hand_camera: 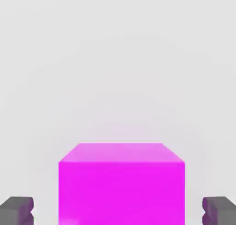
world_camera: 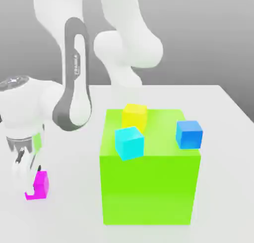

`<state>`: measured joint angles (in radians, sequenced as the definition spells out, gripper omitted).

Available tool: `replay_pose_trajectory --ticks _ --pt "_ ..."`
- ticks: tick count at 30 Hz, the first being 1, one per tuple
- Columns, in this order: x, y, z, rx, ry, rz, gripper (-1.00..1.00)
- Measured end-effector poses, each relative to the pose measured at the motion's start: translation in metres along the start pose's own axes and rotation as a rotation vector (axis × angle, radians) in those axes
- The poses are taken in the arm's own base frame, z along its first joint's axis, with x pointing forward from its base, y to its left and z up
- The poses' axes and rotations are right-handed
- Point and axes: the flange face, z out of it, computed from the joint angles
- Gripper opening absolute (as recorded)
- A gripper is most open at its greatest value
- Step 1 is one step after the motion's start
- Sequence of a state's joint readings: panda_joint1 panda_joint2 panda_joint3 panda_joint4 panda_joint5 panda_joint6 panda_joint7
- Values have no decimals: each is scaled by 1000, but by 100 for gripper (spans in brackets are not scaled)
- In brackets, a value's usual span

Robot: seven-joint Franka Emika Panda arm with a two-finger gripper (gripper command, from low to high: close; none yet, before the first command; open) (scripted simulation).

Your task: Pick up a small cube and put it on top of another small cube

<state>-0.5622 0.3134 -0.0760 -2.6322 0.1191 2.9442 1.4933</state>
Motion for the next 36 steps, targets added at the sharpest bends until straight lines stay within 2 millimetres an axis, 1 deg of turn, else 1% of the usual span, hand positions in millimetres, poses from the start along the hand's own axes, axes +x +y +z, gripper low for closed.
replay_pose_trajectory --ticks 3,4,5,7,10,11,12,14,19,23,26,29,31,33,36 --pt "0 0 0 2 0 0 -100" --pt "0 0 5 1 0 0 -100" --pt "0 0 3 1 0 1 -100" --pt "0 -1 -13 1 0 1 -100" --pt "0 0 -44 1 -1 1 -100" --pt "-4 -1 -52 -2 2 -11 -100" --pt "-12 -3 -57 -9 9 -38 -100" --pt "-35 -9 -62 -26 32 -111 -100" --pt "-101 -19 -73 -62 116 -311 -100" --pt "-155 -20 -82 -76 205 -463 -100" --pt "-195 -16 -91 -73 281 -569 -100" --pt "-243 -6 -111 -52 354 -656 -100" --pt "-275 6 -126 -29 402 -709 -100" --pt "-308 20 -143 0 451 -761 -100" --pt "-356 49 -170 59 524 -833 -100"
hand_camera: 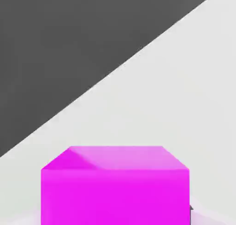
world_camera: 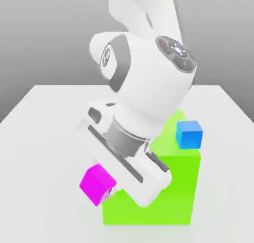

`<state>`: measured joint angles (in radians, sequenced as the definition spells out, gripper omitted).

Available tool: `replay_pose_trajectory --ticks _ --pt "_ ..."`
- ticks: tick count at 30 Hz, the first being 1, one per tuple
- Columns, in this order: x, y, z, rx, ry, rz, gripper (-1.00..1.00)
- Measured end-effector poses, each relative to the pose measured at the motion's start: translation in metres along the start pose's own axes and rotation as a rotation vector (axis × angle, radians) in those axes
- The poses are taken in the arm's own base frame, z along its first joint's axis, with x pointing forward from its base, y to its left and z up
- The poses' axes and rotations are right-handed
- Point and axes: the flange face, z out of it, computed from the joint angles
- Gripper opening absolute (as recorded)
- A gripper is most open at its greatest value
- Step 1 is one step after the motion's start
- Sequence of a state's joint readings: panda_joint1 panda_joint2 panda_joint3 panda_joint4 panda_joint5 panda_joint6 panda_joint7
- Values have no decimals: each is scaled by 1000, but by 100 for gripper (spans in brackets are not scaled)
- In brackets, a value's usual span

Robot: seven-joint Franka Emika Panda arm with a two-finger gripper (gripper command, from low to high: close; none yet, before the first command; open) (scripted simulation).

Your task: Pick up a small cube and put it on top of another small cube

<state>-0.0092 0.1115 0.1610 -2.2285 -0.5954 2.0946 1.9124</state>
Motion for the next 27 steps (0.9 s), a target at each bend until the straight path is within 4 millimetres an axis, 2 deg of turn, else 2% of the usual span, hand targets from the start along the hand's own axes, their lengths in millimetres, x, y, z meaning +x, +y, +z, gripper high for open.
replay_pose_trajectory --ticks 2,6,11,13,17,20,22,25,26,27 --pt "-13 5 -35 22 -9 15 -100" --pt "-25 34 -101 47 -111 100 -100" --pt "-33 77 -158 56 -248 207 -100" --pt "-37 93 -173 56 -300 245 -100" --pt "-36 113 -179 48 -407 339 -100" --pt "-33 122 -175 42 -479 420 -100" --pt "-34 121 -159 40 -508 458 -100" --pt "-51 115 -122 39 -517 470 -100" --pt "-55 114 -114 38 -517 471 100" --pt "-55 114 -114 38 -517 471 100"
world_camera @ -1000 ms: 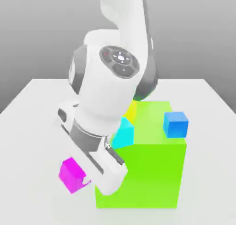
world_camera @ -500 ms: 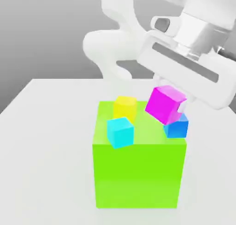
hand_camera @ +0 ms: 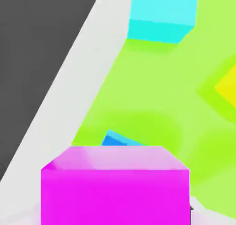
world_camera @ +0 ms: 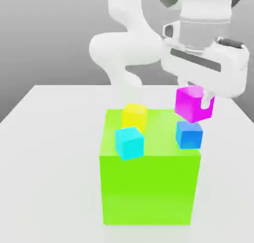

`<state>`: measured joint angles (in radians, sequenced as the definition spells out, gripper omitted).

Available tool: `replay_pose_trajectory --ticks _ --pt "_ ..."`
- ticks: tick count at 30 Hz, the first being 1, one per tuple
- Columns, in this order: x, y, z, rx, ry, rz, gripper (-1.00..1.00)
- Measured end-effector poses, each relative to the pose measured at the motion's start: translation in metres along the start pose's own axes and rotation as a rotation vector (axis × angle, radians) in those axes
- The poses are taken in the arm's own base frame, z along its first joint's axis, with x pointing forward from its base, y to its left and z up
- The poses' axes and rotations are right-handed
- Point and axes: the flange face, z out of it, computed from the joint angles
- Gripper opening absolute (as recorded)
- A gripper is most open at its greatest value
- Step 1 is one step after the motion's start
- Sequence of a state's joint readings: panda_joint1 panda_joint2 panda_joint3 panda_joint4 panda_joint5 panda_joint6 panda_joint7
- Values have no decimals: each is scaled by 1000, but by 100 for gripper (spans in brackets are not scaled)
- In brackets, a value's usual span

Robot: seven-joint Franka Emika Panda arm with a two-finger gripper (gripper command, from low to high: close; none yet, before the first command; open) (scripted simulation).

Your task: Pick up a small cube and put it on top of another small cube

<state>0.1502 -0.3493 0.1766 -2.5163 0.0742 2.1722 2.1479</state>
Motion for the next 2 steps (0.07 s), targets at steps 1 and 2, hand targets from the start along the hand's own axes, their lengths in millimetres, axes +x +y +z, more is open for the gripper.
replay_pose_trajectory --ticks 1,2 --pt "0 0 0 0 0 0 100" --pt "0 0 0 0 0 0 100"
